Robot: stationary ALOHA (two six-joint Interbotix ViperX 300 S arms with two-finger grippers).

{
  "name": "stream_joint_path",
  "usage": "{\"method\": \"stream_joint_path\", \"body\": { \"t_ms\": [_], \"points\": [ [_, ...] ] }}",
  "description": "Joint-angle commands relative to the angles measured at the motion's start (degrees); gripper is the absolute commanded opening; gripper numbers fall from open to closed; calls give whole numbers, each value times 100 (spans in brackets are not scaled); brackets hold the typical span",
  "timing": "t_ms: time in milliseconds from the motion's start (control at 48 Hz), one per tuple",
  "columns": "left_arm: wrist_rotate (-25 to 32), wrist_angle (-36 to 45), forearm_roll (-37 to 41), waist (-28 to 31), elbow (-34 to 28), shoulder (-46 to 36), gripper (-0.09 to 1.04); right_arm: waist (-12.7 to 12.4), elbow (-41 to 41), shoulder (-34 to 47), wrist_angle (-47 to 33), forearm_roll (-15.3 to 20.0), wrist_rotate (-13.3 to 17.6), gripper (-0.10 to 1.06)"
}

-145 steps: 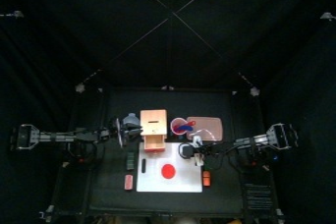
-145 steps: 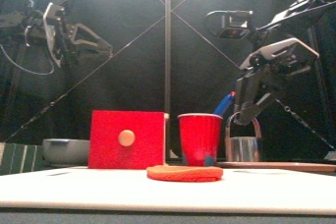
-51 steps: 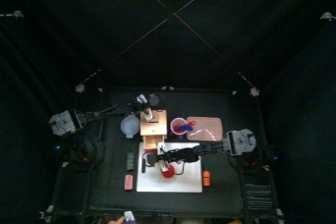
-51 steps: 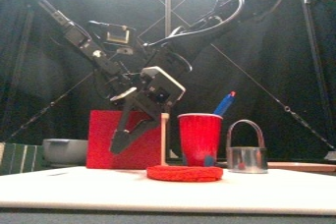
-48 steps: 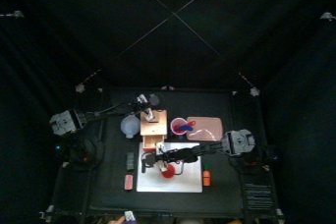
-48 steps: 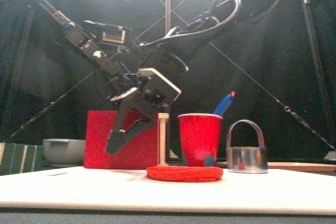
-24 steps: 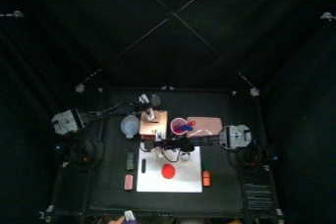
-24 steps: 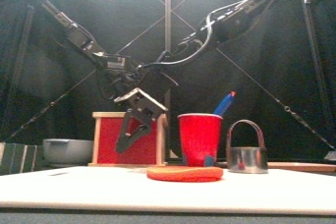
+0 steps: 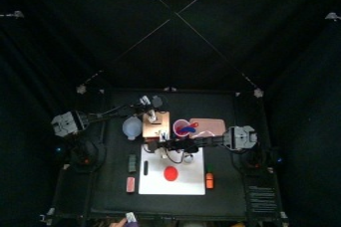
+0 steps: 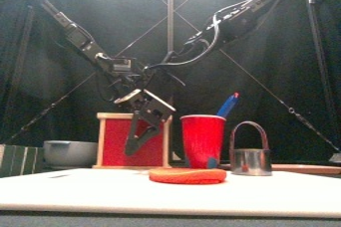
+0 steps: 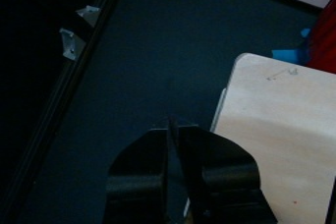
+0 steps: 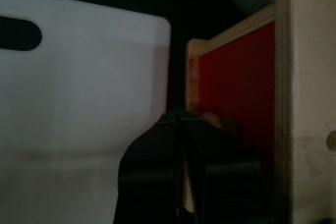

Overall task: Get the cutter from the drawer then cut the dough then place the extra dough in the bowl
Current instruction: Shut the drawer

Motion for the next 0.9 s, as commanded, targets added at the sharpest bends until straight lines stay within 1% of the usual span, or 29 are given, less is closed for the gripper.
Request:
{"method": "stream_joint_path", "body": {
  "t_ms": [21, 188, 354, 417, 500, 625, 708, 792, 854, 896],
  "points": [
    [-9, -9, -9, -62, -88, -53, 53, -220, -185, -176, -9, -53, 0, 33],
    [-26, -9, -26, -79, -70, -62, 53, -114, -70, -255, 53, -53, 9, 33],
    [-44, -9, -62, -53, -70, -62, 53, -70, -35, -299, 88, -9, 53, 33],
    [-53, -9, -97, -53, -79, -79, 53, 9, -53, -352, 79, 18, 53, 33],
    [-53, -35, -132, -44, -97, -132, 53, 158, -70, -448, 70, 70, 44, 33],
    [-53, -141, -132, 79, -132, -316, 53, 501, -105, -686, 53, 123, 35, 33],
    [-53, -316, -132, 211, -141, -536, 53, 686, -114, -861, 53, 185, 44, 33],
    [-53, -580, -167, 308, -114, -817, 53, 826, -53, -1107, 88, 360, 114, 33],
    [-53, -791, -272, 325, -53, -1037, 53, 853, 70, -1336, 211, 686, 88, 33],
    [-44, -976, -343, 325, 35, -1195, 53, 853, 185, -1529, 334, 976, 62, 33]
  ]
}}
